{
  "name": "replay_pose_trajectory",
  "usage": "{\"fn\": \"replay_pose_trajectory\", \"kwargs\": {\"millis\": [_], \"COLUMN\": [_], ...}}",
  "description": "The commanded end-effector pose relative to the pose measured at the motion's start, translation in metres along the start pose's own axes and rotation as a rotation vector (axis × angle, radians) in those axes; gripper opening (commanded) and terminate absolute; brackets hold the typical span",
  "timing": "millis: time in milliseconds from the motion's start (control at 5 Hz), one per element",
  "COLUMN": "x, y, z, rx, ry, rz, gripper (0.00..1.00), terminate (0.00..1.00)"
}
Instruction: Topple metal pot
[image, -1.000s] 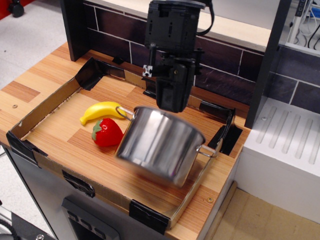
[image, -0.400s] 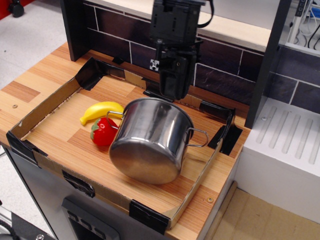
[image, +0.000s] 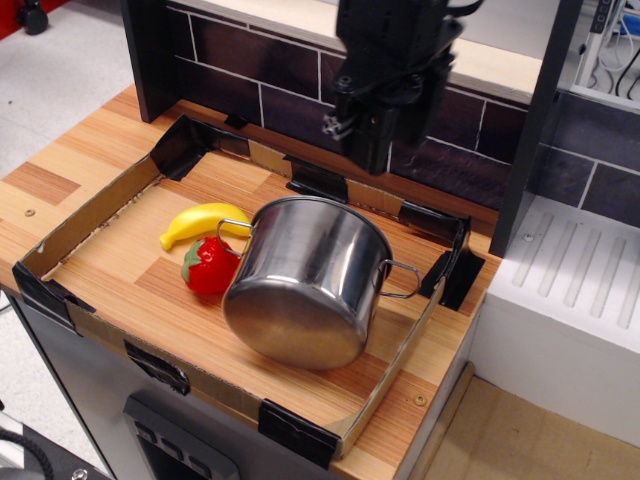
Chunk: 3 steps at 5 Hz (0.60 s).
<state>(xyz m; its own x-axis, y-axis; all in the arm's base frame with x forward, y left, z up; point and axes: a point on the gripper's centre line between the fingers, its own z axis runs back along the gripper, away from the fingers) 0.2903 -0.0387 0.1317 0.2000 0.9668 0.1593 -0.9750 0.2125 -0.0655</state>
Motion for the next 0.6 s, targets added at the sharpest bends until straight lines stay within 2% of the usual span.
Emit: {"fn": "replay_pose_trajectory", "kwargs": {"millis": [0,200,400], "x": [0.0178,0.0178,0.0178], "y": [-0.0013,-0.0013,-0.0013], "z": [0.0589,0.0589,0.0589], "rx": [-0.126,-0.126,-0.126], "ry": [0.04,0.04,0.04], "rz": [-0.001,-0.001,-0.001], "gripper": [1.0,1.0,1.0], "terminate": [0.0,0.0,1.0]}}
